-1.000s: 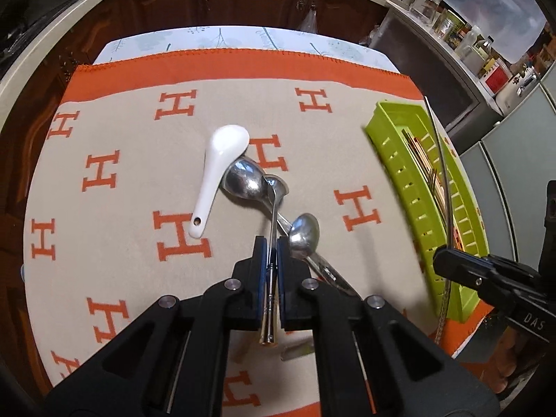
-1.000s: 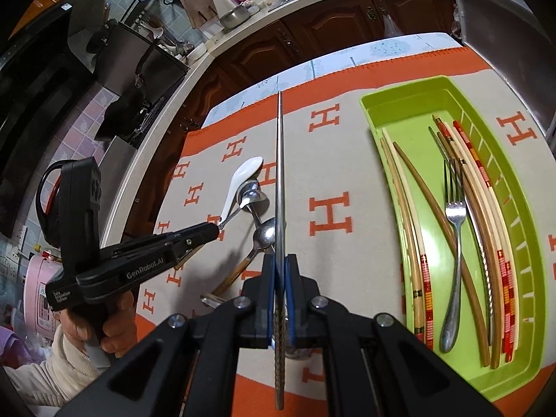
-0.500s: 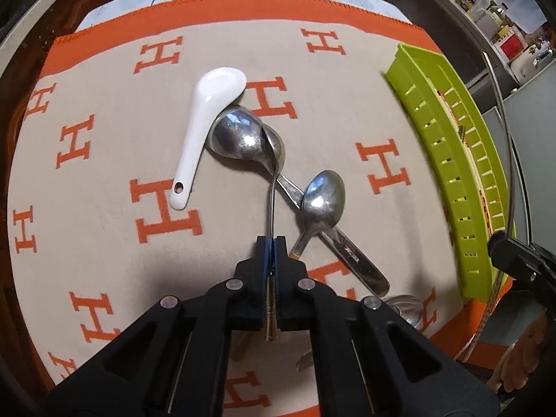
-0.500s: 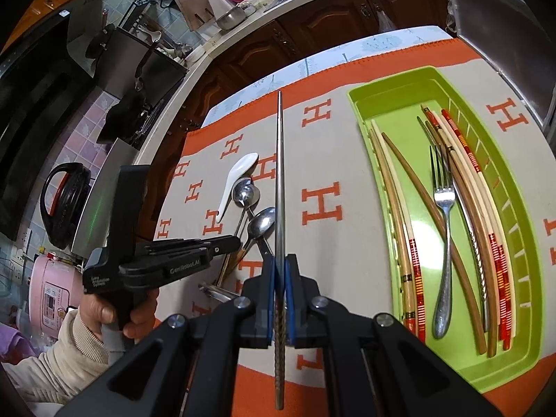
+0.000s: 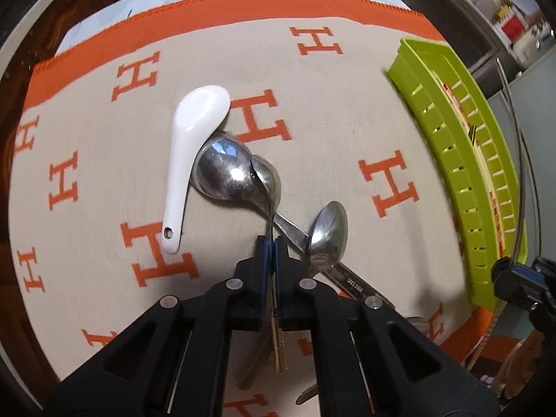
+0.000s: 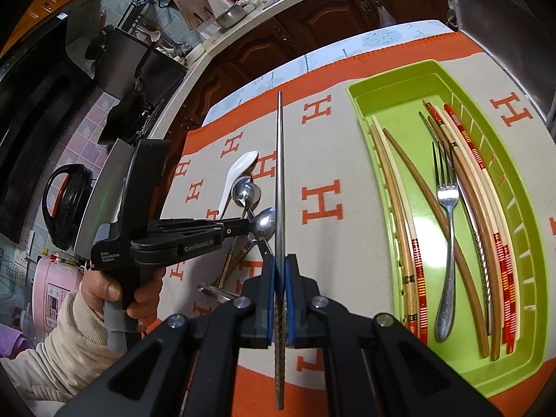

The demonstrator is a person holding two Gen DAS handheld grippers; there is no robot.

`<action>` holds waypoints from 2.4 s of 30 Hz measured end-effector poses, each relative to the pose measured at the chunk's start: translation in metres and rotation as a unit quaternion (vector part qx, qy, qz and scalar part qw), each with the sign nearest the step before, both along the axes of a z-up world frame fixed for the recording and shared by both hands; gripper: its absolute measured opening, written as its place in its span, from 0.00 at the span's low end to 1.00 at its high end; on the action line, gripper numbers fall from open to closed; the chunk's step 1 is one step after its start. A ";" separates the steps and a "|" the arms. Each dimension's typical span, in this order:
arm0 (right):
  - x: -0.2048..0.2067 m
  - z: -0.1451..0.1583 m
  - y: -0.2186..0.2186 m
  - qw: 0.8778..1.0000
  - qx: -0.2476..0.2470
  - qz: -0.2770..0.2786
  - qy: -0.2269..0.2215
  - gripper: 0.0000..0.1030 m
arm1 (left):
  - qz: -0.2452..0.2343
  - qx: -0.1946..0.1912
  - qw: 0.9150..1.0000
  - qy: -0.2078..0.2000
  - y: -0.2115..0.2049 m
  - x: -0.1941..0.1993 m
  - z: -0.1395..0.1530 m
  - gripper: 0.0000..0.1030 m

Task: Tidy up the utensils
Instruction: 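Carry the spoon and metal chopstick into the green tray with both tools, then open both tools to release the utensils and lift away from the tray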

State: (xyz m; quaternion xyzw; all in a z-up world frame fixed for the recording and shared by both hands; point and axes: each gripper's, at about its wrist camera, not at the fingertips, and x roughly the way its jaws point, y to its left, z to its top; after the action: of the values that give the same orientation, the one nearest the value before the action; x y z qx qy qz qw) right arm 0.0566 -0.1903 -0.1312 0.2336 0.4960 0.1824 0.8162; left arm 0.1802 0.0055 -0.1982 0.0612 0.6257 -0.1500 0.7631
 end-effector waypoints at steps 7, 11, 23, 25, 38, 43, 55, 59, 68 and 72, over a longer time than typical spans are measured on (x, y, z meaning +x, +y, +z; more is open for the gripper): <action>-0.005 0.012 -0.009 1.000 0.006 -0.010 -0.012 0.05 | 0.038 -0.039 0.998 -0.030 0.012 -0.015 0.019 0.00; -0.010 0.022 -0.020 0.999 0.015 -0.021 -0.019 0.05 | 0.045 -0.064 0.995 -0.067 0.015 -0.031 0.058 0.00; -0.031 0.063 -0.080 0.994 -0.043 -0.081 -0.057 0.05 | 0.033 -0.162 0.980 -0.108 -0.050 -0.057 0.146 0.00; -0.029 0.064 -0.090 0.992 -0.067 -0.090 -0.052 0.05 | 0.035 -0.173 0.979 -0.099 -0.070 -0.054 0.145 0.00; -0.002 0.058 -0.128 0.980 -0.173 -0.089 -0.028 0.05 | 0.050 -0.178 0.981 -0.059 -0.173 -0.037 0.080 0.00; 0.004 0.049 -0.126 0.981 -0.175 -0.075 -0.018 0.05 | 0.054 -0.142 0.988 -0.038 -0.181 -0.032 0.051 0.00; 0.025 0.013 -0.100 0.977 -0.211 -0.015 0.026 0.05 | 0.041 -0.111 0.990 -0.073 -0.149 -0.052 0.072 0.43; 0.029 0.006 -0.088 0.969 -0.245 0.001 0.039 0.05 | 0.044 -0.090 0.990 -0.103 -0.131 -0.059 0.081 0.44; 0.024 0.016 -0.086 0.971 -0.233 -0.017 0.042 0.07 | 0.075 -0.056 0.987 -0.127 -0.081 -0.073 0.088 0.44; 0.018 0.024 -0.084 0.973 -0.226 -0.029 0.042 0.08 | 0.081 -0.054 0.986 -0.132 -0.064 -0.082 0.091 0.44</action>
State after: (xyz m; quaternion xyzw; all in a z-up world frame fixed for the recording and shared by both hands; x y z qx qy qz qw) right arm 0.0745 -0.2747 -0.1072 0.0648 0.5514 0.0313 0.8311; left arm 0.0977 -0.0586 -0.1070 -0.0118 0.5135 -0.1118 0.8507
